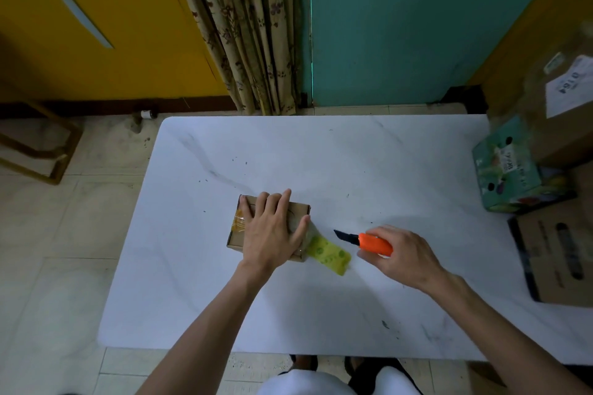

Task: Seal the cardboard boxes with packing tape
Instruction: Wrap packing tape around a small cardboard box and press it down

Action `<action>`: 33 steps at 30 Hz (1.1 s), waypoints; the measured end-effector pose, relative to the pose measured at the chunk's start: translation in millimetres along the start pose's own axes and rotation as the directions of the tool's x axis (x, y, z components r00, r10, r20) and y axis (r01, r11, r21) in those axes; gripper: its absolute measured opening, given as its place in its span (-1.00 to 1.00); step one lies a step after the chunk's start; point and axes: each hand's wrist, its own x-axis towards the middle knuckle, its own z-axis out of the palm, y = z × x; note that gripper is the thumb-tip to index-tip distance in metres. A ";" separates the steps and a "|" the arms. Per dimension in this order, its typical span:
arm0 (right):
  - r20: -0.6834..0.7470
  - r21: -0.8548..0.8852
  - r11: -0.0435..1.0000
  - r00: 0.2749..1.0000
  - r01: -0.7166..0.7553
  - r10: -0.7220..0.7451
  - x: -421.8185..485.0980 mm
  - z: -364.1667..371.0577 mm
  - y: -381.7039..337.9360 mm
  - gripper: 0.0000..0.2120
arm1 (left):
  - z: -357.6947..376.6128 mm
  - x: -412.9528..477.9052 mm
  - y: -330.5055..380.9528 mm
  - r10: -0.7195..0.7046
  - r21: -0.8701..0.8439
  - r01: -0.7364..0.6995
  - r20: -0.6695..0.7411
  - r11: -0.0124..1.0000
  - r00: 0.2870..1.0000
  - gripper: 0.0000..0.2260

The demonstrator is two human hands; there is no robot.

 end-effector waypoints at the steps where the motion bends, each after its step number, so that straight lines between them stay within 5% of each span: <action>1: 0.010 0.035 0.999 1.000 0.022 -0.023 4.3 -0.2 -4.2 -0.69 | 0.1 -0.1 0.0 0.000 -0.002 0.000 -0.011 1.000 1.000 -0.40; 6: 0.252 0.129 0.989 0.967 -0.078 0.043 21.0 12.6 -23.9 -0.71 | -0.2 -1.0 1.3 0.006 -0.002 -0.006 -0.036 1.000 0.999 -0.42; 12: 0.339 -0.197 0.979 0.934 -0.043 0.110 28.4 12.6 -25.3 -0.48 | -0.7 -0.8 0.2 -0.007 -0.008 0.007 -0.024 1.000 1.000 -0.44; 17: 0.395 0.110 0.987 0.916 -0.116 0.063 31.7 19.2 -27.8 -0.59 | 1.0 -1.1 0.3 -0.013 -0.010 0.013 -0.019 1.000 1.000 -0.44; 23: 0.474 0.419 0.846 0.874 -0.329 0.105 26.7 27.4 -22.3 -0.46 | -2.8 -0.5 -1.8 -0.071 -0.208 0.062 -0.036 0.976 0.997 -0.55; 29: 0.378 0.169 0.982 0.926 -0.083 0.013 21.2 28.0 -18.3 -0.82 | 1.8 -0.7 -2.2 -0.088 -0.211 0.073 -0.061 0.975 0.994 -0.58; 33: 0.306 0.085 0.996 0.952 -0.006 -0.021 18.7 21.7 -22.7 -0.72 | 1.8 -0.6 -2.9 -0.092 -0.201 0.075 -0.073 0.977 0.993 -0.56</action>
